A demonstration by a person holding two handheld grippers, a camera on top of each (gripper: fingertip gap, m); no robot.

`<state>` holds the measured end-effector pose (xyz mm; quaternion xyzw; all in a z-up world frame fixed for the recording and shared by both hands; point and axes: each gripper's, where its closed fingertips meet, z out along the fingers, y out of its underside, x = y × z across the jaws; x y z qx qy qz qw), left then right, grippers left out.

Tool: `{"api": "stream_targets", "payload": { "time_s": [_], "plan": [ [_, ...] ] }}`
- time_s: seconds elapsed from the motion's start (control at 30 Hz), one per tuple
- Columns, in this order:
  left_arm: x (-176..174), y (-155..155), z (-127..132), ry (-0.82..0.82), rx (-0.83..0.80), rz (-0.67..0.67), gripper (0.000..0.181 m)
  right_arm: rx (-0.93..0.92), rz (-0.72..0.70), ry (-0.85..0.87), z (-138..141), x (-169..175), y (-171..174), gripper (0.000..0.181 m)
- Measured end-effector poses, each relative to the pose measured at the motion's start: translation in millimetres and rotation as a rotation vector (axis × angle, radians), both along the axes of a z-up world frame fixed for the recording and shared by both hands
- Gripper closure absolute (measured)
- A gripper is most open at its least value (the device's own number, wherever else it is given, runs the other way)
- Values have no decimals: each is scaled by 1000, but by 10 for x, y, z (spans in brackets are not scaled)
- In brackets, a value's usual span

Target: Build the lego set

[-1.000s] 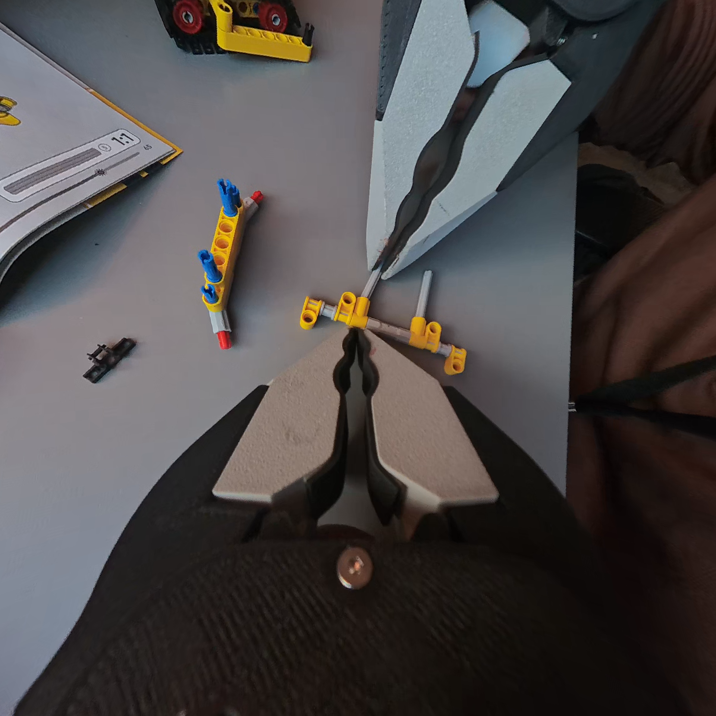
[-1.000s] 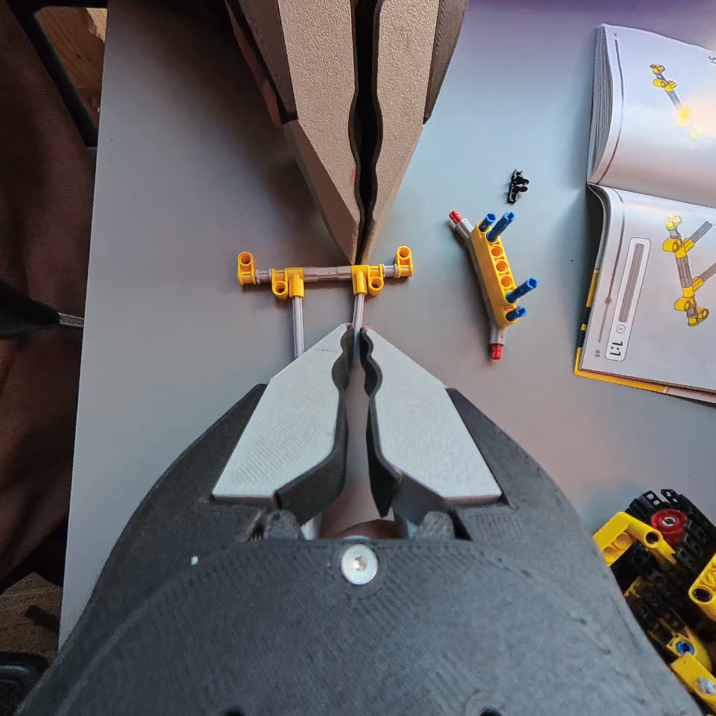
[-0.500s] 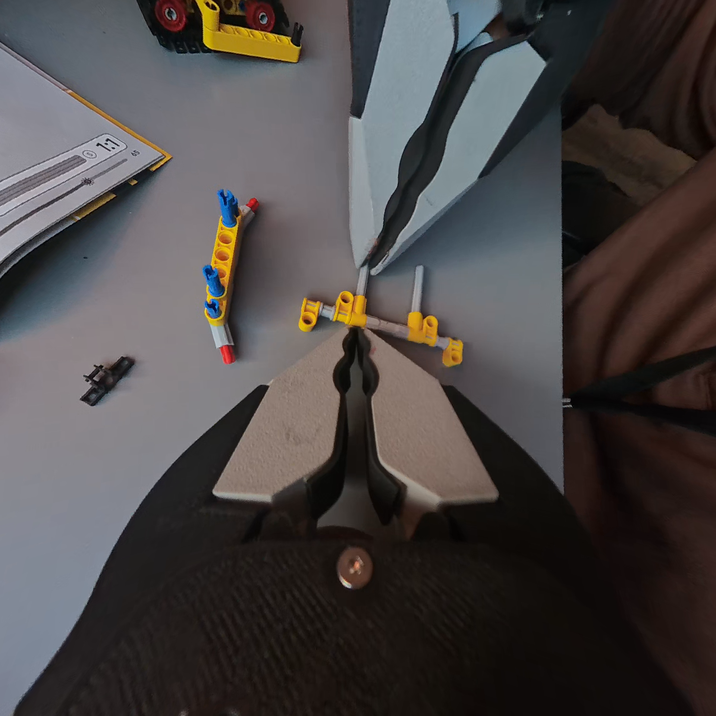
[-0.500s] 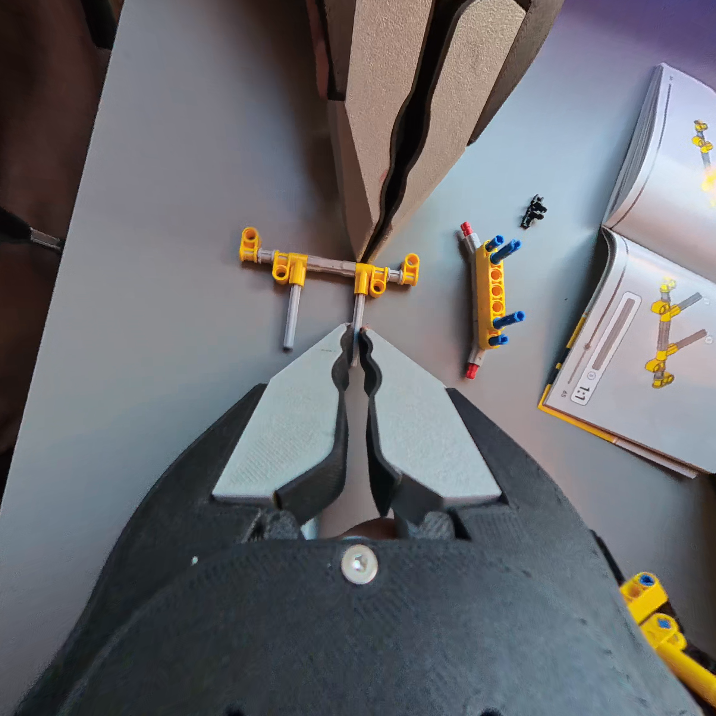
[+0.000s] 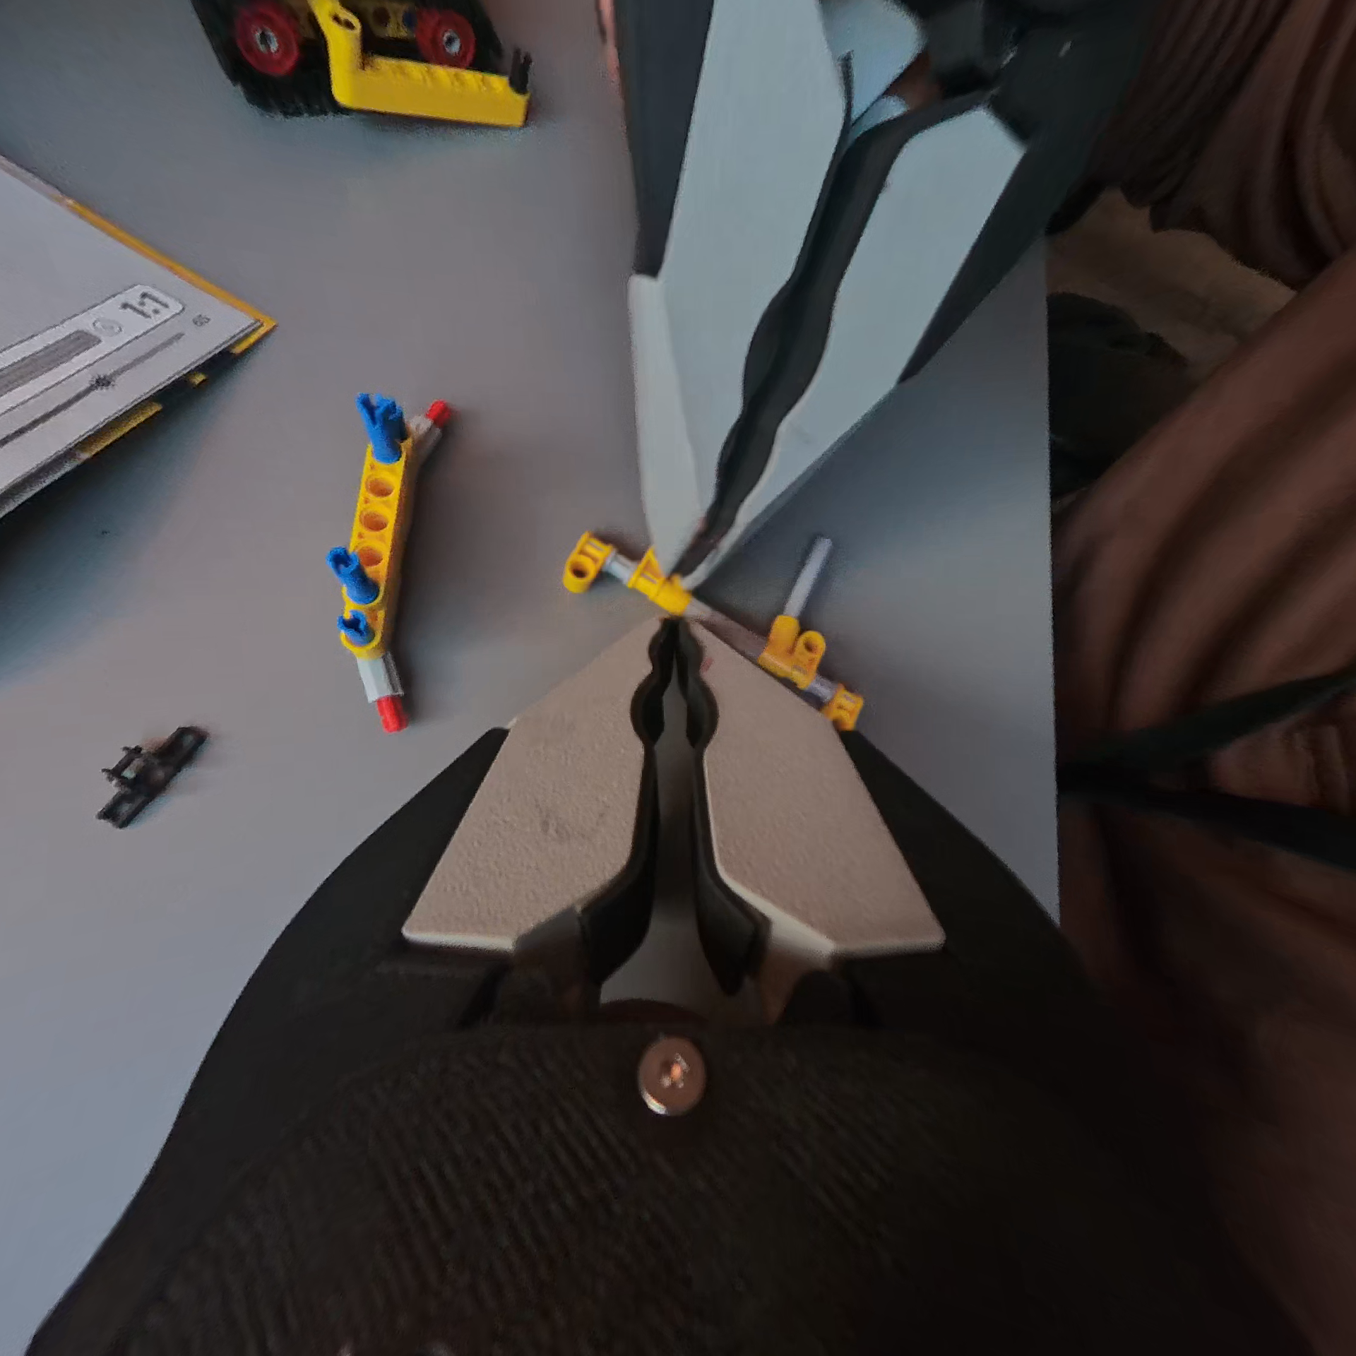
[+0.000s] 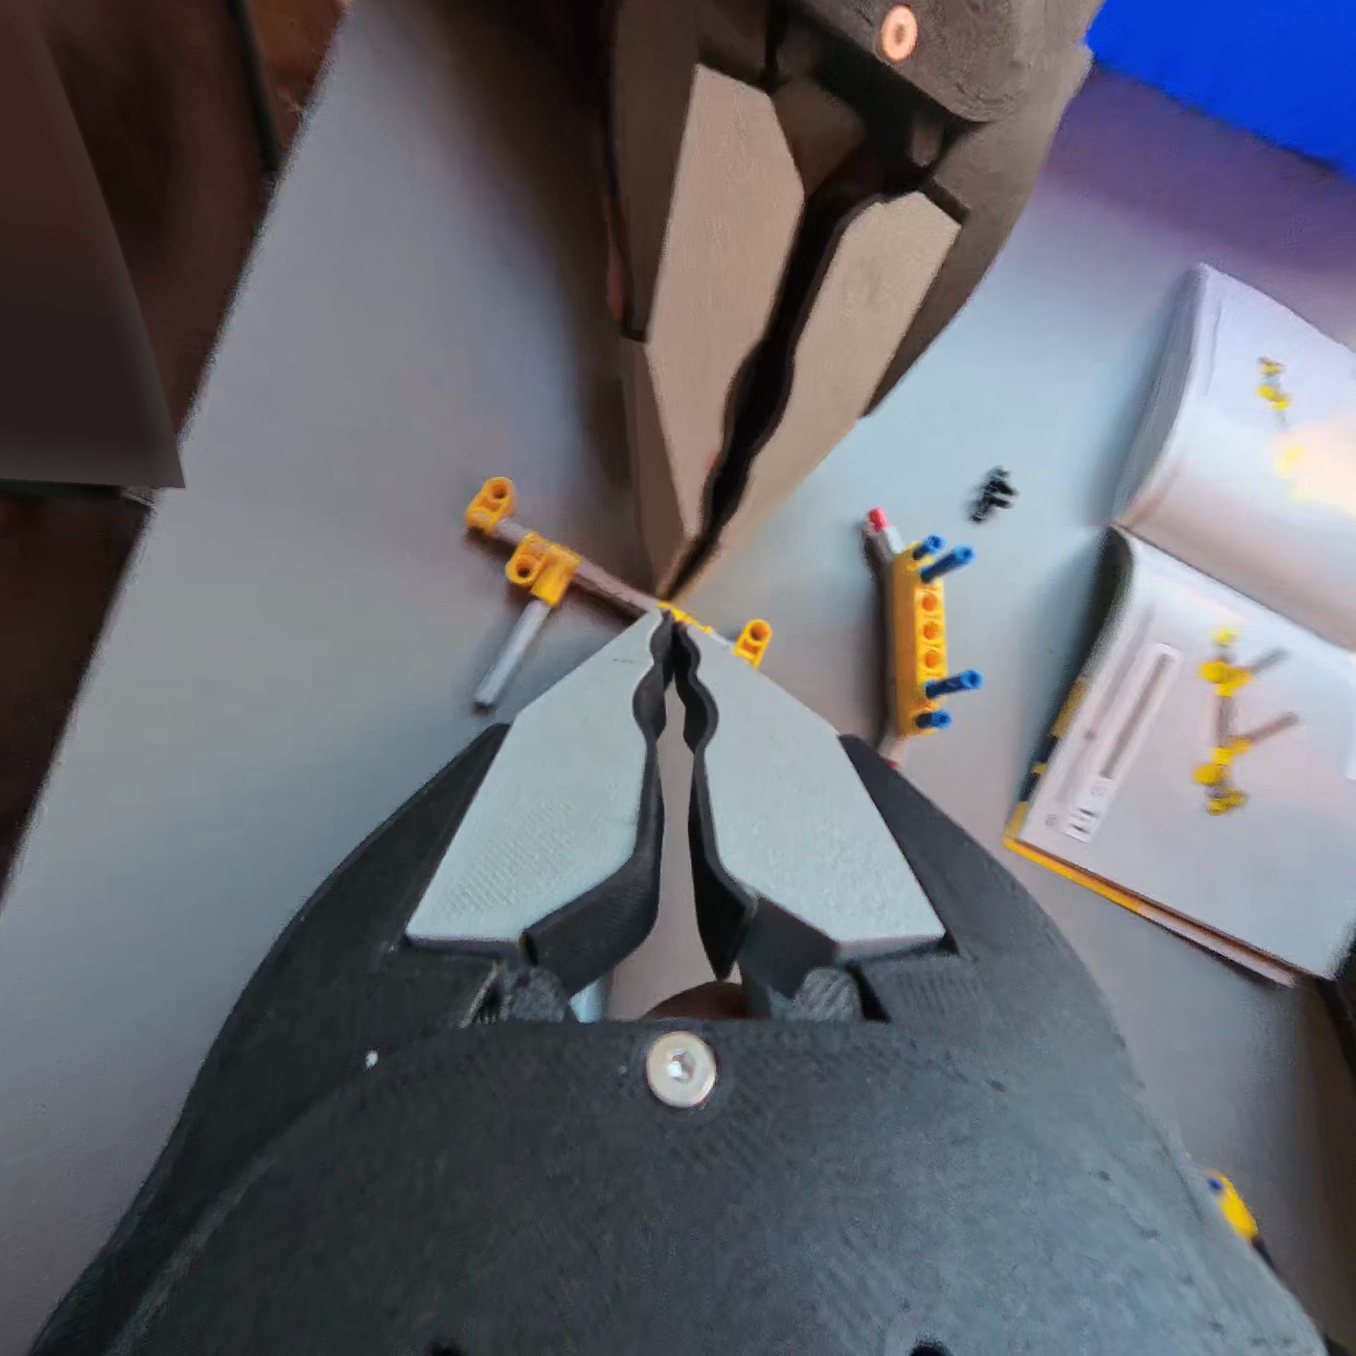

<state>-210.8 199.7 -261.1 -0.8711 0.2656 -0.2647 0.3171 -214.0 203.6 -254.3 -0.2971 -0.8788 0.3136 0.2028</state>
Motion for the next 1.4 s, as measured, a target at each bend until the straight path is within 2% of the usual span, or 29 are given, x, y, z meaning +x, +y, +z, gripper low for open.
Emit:
{"api": "stream_targets", "payload": {
  "time_s": [0.03,0.2,0.27,0.33,0.43,0.57,0.8,1.33,1.4],
  "plan": [
    [10,10,0,1,1,7,181,13,-9,12,-1,-11,23,181],
    [-26,7,6,-15,-12,25,181,-162,-92,-32,144,42,112,181],
    [-23,5,6,-15,-11,23,181,-207,-119,-56,167,99,137,170],
    [-24,5,7,-14,-10,24,181,-189,-162,-95,91,199,209,167],
    [-22,4,7,-17,-14,22,181,-165,-197,-113,-37,347,239,181],
    [-22,2,15,-37,-26,21,181,-149,-240,-92,-64,381,299,181],
    [-23,5,17,-38,-26,22,180,-168,-247,-96,-68,428,348,181],
    [69,9,11,-62,-56,-24,181,-192,-179,-74,-77,350,196,181],
    [99,25,8,-56,-53,-30,181,-147,-159,-67,-80,341,177,181]
  ]
}}
